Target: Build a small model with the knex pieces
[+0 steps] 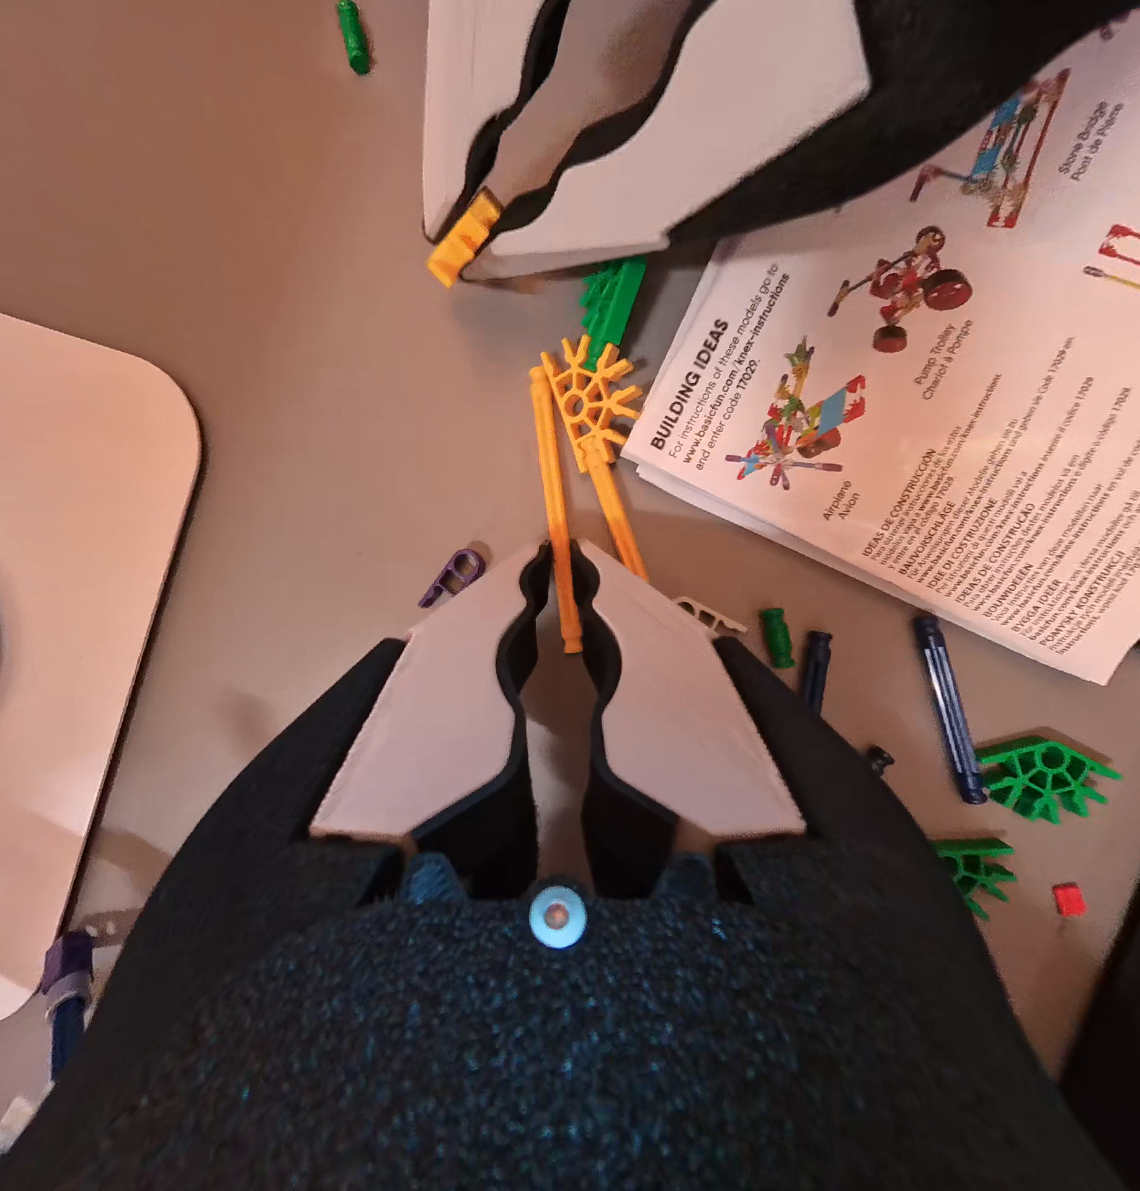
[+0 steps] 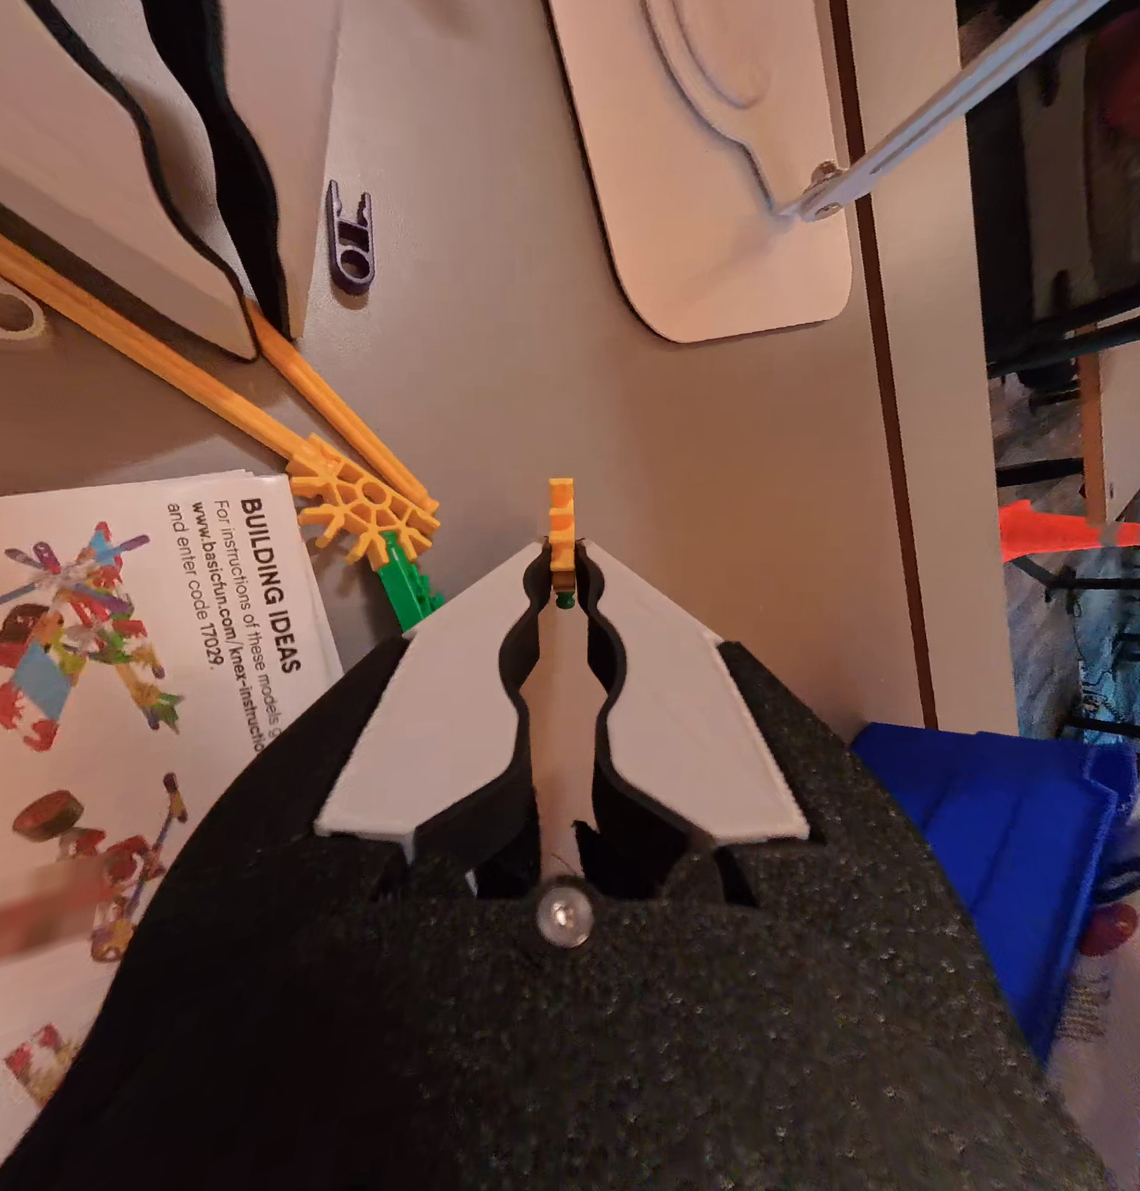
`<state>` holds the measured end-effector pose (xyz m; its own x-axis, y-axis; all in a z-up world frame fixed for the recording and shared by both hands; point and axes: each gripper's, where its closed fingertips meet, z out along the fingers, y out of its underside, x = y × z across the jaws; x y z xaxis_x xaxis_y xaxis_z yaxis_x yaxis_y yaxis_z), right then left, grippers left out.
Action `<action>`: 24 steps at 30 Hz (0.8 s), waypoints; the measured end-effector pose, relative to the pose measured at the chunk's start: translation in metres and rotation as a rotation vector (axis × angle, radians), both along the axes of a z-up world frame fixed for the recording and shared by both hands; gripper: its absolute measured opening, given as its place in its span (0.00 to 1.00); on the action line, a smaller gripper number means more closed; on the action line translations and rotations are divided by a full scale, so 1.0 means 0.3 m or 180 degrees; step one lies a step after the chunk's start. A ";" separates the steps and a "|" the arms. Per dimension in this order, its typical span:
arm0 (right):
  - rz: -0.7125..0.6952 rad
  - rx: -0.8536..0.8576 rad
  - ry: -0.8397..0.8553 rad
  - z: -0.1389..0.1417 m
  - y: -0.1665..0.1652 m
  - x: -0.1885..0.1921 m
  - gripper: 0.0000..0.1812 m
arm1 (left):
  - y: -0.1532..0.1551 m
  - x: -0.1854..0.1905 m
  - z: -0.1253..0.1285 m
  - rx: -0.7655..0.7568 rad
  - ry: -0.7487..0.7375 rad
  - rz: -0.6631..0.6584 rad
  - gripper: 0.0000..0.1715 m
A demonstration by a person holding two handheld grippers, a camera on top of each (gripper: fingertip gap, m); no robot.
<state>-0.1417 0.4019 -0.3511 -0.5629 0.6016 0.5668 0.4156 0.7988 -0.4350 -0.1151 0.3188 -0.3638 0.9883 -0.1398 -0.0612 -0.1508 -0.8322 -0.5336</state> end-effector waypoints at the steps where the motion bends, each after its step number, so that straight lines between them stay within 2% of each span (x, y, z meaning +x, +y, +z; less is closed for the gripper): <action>1: 0.0009 0.0001 -0.0002 -0.006 -0.006 -0.003 0.04 | 0.000 -0.001 0.000 0.0003 -0.0013 -0.0002 0.03; 5: -0.0017 -0.0199 -0.0085 -0.020 -0.020 -0.004 0.06 | 0.008 -0.008 0.000 0.0024 -0.0081 0.0087 0.03; 7: -0.0016 -0.0406 -0.0118 -0.010 -0.030 -0.001 0.12 | 0.015 -0.015 0.000 0.0045 -0.0095 0.0153 0.03; 10: 0.0023 -0.0595 -0.0135 0.006 -0.039 0.005 0.12 | 0.024 -0.023 0.001 0.0079 -0.0120 0.0215 0.03; 12: 0.0056 -0.0758 -0.0165 0.015 -0.050 0.011 0.12 | 0.027 -0.029 0.001 0.0091 -0.0144 0.0254 0.03; 18: 0.0066 -0.0542 -0.0202 0.007 -0.003 0.020 0.08 | 0.040 -0.056 0.000 0.0065 -0.0032 0.0331 0.03; 20: 0.0085 -0.0589 -0.0273 -0.007 -0.009 0.026 0.04 | 0.048 -0.062 0.000 0.0080 -0.0050 0.0379 0.03; 24: 0.0079 -0.0634 -0.0192 0.013 -0.034 0.006 0.04 | 0.057 -0.068 0.000 0.0107 -0.0067 0.0437 0.03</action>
